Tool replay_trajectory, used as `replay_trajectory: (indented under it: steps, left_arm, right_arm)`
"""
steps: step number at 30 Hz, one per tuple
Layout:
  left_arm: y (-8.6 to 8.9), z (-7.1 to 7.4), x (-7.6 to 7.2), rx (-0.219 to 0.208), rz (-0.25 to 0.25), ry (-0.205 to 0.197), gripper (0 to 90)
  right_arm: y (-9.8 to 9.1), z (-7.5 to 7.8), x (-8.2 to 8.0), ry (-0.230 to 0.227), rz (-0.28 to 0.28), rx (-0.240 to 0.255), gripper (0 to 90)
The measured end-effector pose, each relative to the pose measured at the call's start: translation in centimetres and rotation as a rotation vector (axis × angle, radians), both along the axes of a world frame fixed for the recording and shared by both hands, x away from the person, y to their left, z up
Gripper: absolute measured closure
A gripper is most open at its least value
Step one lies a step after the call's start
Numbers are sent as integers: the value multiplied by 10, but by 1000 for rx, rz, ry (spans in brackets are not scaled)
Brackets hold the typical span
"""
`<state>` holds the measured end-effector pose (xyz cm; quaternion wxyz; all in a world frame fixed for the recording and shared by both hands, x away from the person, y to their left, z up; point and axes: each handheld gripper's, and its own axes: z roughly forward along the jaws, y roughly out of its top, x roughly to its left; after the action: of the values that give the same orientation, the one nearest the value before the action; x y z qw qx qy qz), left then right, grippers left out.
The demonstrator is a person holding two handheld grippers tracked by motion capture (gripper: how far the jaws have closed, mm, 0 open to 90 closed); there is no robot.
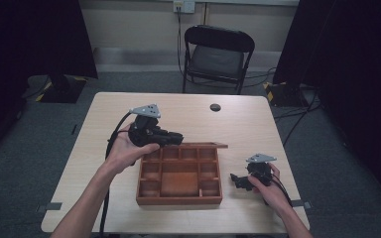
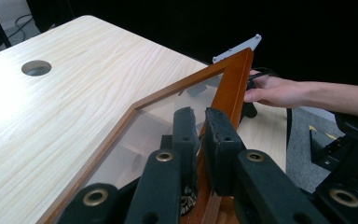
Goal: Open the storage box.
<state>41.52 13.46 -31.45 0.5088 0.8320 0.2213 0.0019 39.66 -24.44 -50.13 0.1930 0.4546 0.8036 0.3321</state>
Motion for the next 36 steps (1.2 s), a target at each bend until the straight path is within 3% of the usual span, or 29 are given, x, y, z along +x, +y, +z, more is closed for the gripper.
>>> replay_trajectory:
  steps: [36]
  left_arm:
    - [0,1,0,4,-3,-10,832]
  right_arm:
    - [0,0,0,0,1,0,3]
